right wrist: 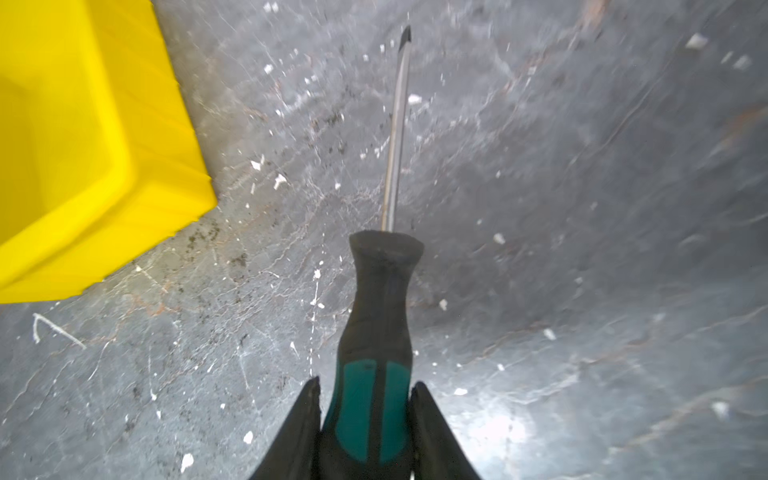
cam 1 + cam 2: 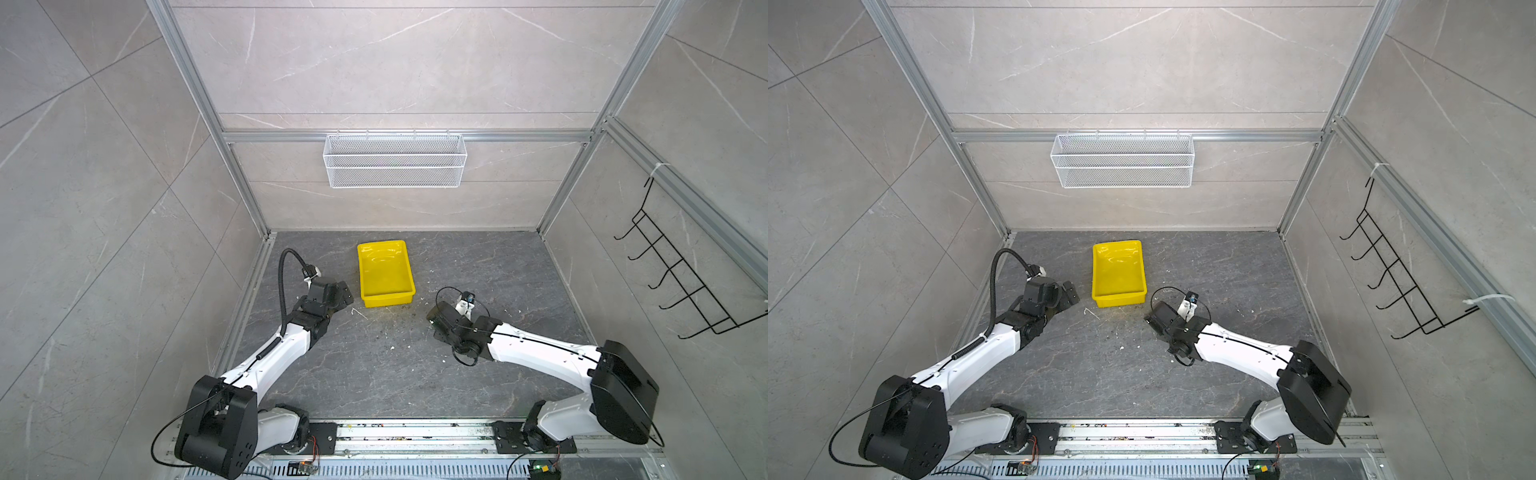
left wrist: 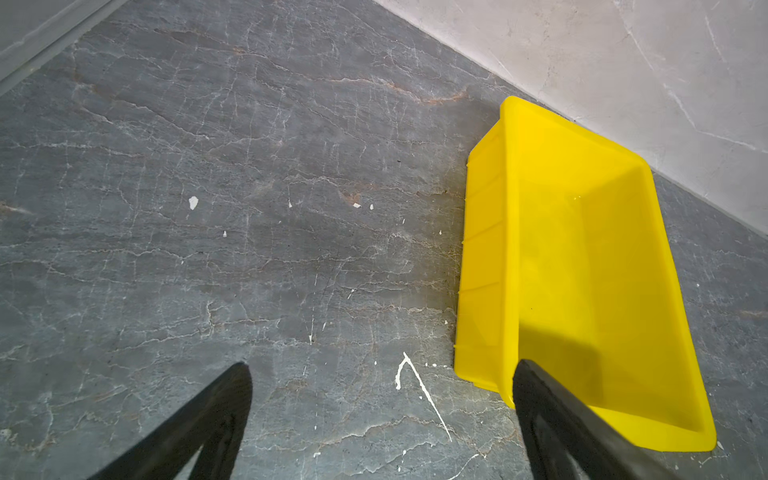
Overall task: Put the screwdriver in the bin
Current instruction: 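Lower the right gripper onto the green-handled screwdriver and close it, then lift the screwdriver with the right gripper and carry it over the yellow bin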
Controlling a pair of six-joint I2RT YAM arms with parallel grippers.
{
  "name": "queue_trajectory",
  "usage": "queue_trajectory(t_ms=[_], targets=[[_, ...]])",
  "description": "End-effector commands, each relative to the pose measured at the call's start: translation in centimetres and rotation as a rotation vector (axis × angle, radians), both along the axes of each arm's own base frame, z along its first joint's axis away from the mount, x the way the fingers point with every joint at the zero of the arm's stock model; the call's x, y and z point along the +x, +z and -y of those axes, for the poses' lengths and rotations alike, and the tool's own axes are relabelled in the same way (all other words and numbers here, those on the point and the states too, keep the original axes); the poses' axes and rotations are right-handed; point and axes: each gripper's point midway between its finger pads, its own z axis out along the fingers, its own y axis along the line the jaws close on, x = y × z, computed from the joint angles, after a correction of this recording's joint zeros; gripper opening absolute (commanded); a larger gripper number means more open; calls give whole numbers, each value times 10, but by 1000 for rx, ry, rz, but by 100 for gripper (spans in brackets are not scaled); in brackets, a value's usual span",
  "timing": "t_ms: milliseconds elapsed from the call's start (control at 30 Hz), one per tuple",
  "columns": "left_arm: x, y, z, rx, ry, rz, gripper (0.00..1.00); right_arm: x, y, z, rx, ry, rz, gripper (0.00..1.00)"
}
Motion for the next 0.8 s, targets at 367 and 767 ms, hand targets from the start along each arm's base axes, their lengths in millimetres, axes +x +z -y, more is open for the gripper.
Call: queue_trajectory(t_ms=[367,767], targets=[[-12,9,-29,-83,206,133,100,42,62,-25,-223,198,108,25],[-16,0,-42,-53,274,120,100,166,100,-172,-253,446,304,27]])
